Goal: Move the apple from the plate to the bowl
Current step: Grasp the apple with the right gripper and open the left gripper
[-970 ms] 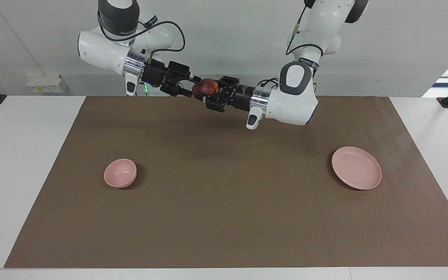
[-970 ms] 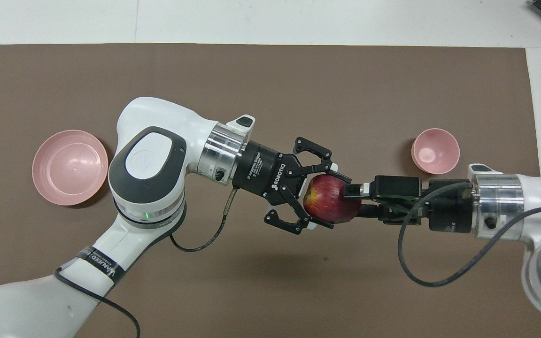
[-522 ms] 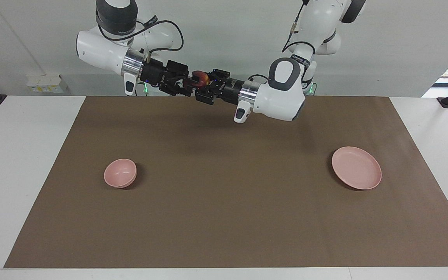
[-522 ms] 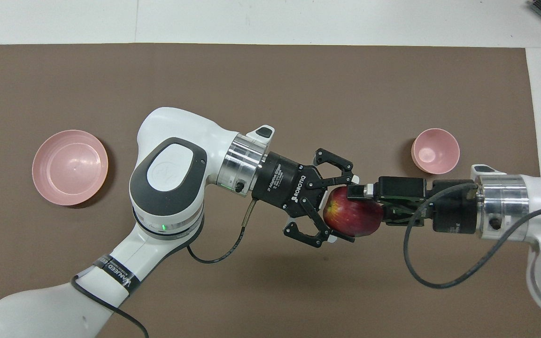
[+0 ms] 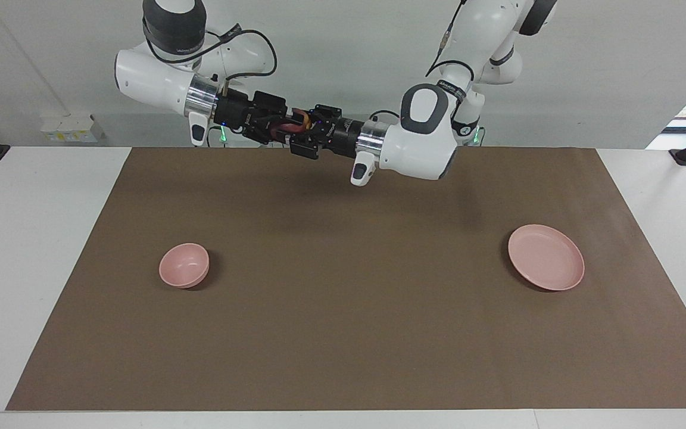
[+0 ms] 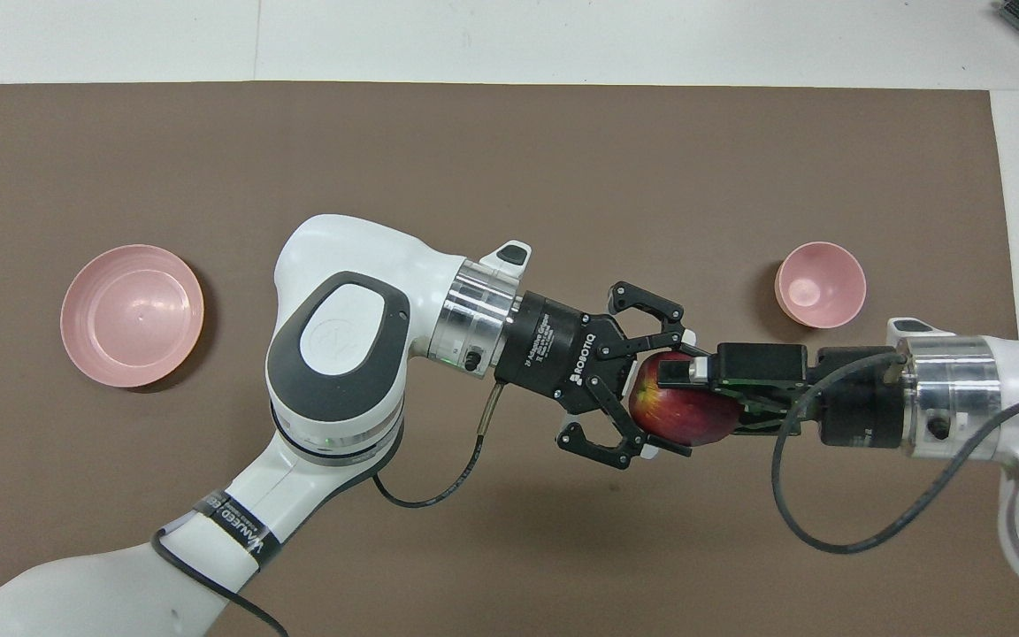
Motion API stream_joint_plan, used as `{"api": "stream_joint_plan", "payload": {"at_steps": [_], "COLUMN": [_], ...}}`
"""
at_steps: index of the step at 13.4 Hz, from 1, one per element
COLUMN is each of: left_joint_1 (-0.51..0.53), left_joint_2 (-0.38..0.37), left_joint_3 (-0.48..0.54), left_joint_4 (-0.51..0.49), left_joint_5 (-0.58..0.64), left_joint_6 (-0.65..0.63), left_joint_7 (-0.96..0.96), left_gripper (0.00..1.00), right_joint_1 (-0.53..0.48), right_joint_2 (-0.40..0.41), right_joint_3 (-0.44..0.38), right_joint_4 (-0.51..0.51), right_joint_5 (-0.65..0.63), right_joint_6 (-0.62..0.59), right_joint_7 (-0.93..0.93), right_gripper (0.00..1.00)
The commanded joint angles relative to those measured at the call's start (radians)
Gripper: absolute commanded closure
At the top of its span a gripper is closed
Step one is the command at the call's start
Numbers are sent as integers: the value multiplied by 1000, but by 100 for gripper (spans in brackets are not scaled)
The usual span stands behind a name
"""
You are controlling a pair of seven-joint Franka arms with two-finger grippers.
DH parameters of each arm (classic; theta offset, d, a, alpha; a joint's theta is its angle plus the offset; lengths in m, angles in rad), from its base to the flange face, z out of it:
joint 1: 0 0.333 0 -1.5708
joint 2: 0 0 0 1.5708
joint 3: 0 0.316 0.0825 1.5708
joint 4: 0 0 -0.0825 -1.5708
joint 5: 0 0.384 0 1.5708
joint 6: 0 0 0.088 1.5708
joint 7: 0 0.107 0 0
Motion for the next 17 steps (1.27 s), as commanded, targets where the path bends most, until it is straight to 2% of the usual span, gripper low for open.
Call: {"api": "stream_joint_plan", "payload": {"at_steps": [1,2,4,6,9,12,17], "left_joint_1": [-21,-21,-24,-25,-9,36,62], "left_joint_2": [-24,-24,-24,-28,-28,-24,-31], "left_joint_3": [8,8,8,8,17,19,30], "left_joint_4": [-18,-18,-15,-16,-21,-21,-22], "left_joint_5": [-20,-19,-17,-9,4,81,294], "left_joint_6": [26,23,15,20,15,14,11], "left_joint_7": [-4,-4,-6,-3,-6,-6,-4], "left_gripper": [100,100,100,0,0,0,0], "right_joint_1": [-13,-15,-18,-29,-46,-70,-110], "right_joint_2": [-31,-31,-29,-28,-26,-19,8], "right_joint_3": [5,5,3,3,3,3,3], "right_joint_4": [-26,-26,-26,-24,-24,-21,-4], "right_joint_5": [35,35,15,9,-14,-107,-464], "right_joint_6": [-20,-18,-17,-17,-17,-18,-31], "right_joint_7": [27,58,64,63,61,60,56], "right_gripper": [91,100,100,100,100,100,100]}}
